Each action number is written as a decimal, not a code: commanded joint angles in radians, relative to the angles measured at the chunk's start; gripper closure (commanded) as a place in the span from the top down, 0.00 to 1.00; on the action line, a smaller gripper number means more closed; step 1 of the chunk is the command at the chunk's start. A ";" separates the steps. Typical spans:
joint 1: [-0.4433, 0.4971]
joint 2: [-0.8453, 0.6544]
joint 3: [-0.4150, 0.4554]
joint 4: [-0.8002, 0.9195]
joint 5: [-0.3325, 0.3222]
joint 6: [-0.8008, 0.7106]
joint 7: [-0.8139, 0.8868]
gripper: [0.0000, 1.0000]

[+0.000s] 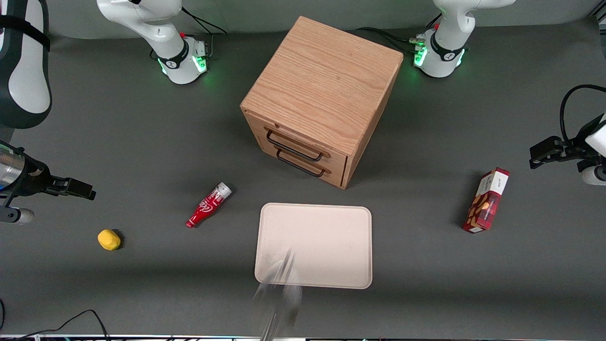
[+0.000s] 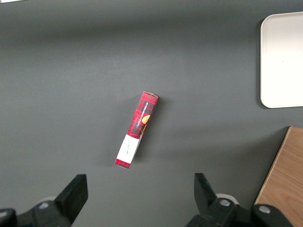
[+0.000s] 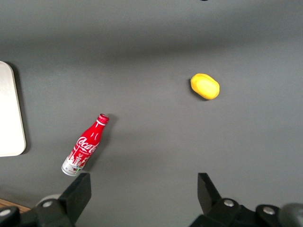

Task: Open upper drawer
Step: 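Move the right gripper from rest toward the wooden cabinet's drawers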

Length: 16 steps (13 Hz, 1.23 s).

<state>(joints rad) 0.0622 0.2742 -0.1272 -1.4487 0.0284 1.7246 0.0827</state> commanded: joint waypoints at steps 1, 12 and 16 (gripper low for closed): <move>-0.001 0.016 -0.005 0.028 -0.018 -0.020 -0.017 1.00; 0.111 0.051 0.178 0.168 -0.094 -0.181 -0.196 1.00; 0.114 0.066 0.318 0.169 -0.097 -0.178 -0.244 1.00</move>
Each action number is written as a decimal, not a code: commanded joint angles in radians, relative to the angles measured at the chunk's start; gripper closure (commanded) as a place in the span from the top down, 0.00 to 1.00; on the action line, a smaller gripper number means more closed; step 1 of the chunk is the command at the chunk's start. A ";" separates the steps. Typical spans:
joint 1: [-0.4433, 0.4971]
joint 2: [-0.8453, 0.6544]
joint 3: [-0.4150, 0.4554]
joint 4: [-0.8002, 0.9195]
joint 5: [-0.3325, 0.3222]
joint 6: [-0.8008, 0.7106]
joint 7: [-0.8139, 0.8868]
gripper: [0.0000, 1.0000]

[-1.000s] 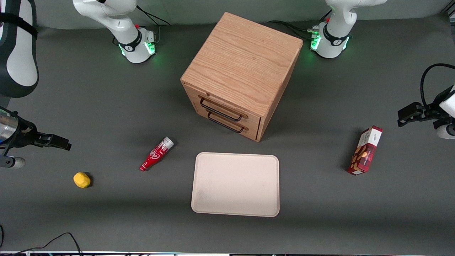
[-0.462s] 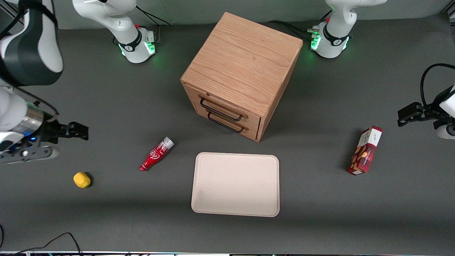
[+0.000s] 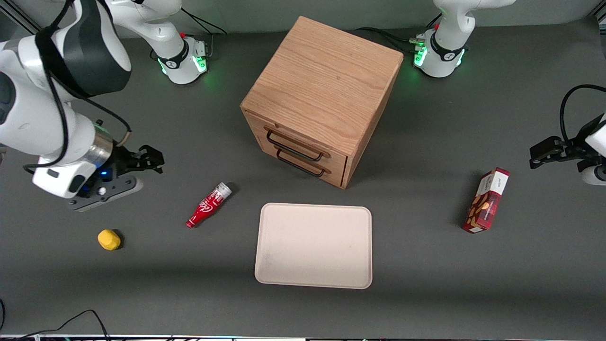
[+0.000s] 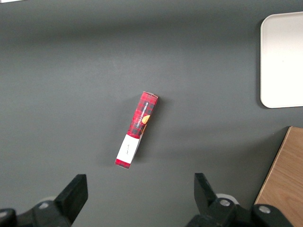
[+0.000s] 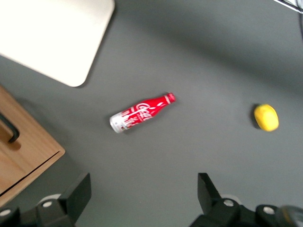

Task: Open upper drawer
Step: 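Hook the right gripper onto the upper drawer's black handle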

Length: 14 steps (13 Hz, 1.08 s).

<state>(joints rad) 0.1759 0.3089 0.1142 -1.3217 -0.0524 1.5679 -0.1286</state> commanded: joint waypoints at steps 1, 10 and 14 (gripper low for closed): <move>0.001 0.044 0.132 0.044 -0.017 -0.016 -0.033 1.00; 0.016 0.220 0.418 0.095 -0.015 0.148 -0.085 1.00; 0.014 0.314 0.472 0.087 -0.011 0.245 -0.164 1.00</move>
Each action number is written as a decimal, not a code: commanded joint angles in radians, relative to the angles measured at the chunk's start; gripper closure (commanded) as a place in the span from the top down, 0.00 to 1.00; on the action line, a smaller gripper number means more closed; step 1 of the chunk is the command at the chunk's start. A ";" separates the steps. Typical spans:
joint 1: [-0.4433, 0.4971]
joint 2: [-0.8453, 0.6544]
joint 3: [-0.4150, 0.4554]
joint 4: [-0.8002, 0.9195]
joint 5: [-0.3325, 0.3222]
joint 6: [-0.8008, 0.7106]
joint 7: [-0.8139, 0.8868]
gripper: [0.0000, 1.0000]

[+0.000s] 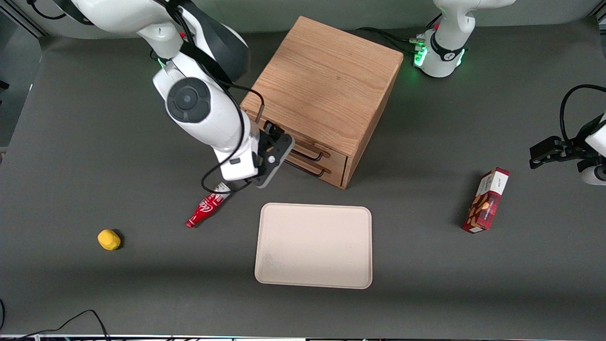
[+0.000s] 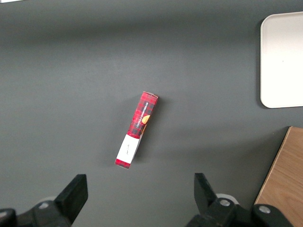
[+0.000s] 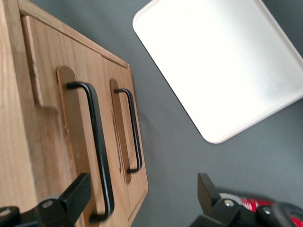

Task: Open upper drawer
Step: 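Pull the upper drawer outward from the cabinet with the right gripper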

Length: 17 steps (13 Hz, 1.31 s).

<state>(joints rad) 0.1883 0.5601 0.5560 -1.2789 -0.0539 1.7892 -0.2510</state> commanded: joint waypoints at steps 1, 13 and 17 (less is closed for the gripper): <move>-0.001 0.076 0.053 0.040 -0.006 0.032 -0.047 1.00; -0.018 0.123 0.009 -0.033 -0.007 0.133 -0.231 1.00; -0.015 0.171 -0.076 0.094 -0.026 0.133 -0.307 1.00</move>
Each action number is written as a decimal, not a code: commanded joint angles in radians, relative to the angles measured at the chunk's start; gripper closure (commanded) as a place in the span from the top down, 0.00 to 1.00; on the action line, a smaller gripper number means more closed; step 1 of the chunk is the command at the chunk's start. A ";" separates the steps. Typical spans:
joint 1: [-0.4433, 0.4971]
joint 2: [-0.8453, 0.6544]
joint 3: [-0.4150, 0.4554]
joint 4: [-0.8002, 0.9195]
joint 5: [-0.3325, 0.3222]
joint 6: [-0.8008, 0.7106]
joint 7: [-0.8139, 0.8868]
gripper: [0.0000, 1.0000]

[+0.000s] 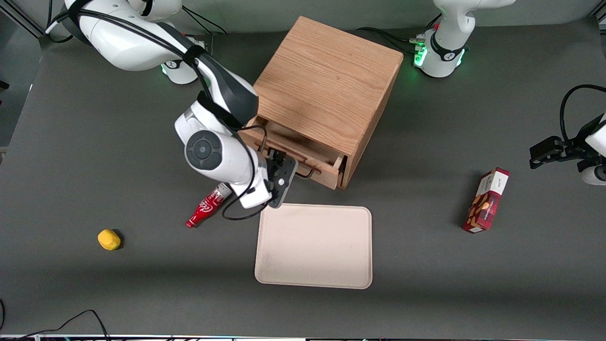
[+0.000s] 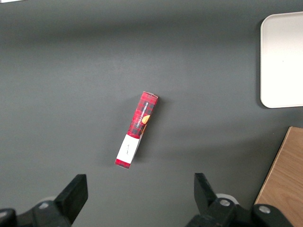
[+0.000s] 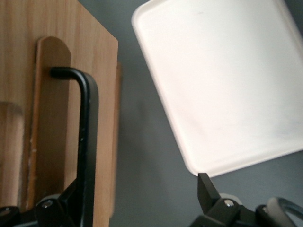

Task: Open upper drawer
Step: 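Pull the upper drawer outward from the cabinet with the right gripper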

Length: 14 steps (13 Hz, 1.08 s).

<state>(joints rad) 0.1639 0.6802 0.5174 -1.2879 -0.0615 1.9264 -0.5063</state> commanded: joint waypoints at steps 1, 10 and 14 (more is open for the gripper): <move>0.009 0.062 -0.057 0.137 -0.018 -0.004 -0.067 1.00; -0.003 0.104 -0.174 0.251 -0.015 0.144 -0.057 1.00; -0.001 -0.002 -0.154 0.246 0.049 0.070 0.156 1.00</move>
<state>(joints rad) 0.1549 0.7517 0.3633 -1.0418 -0.0507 2.0603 -0.4612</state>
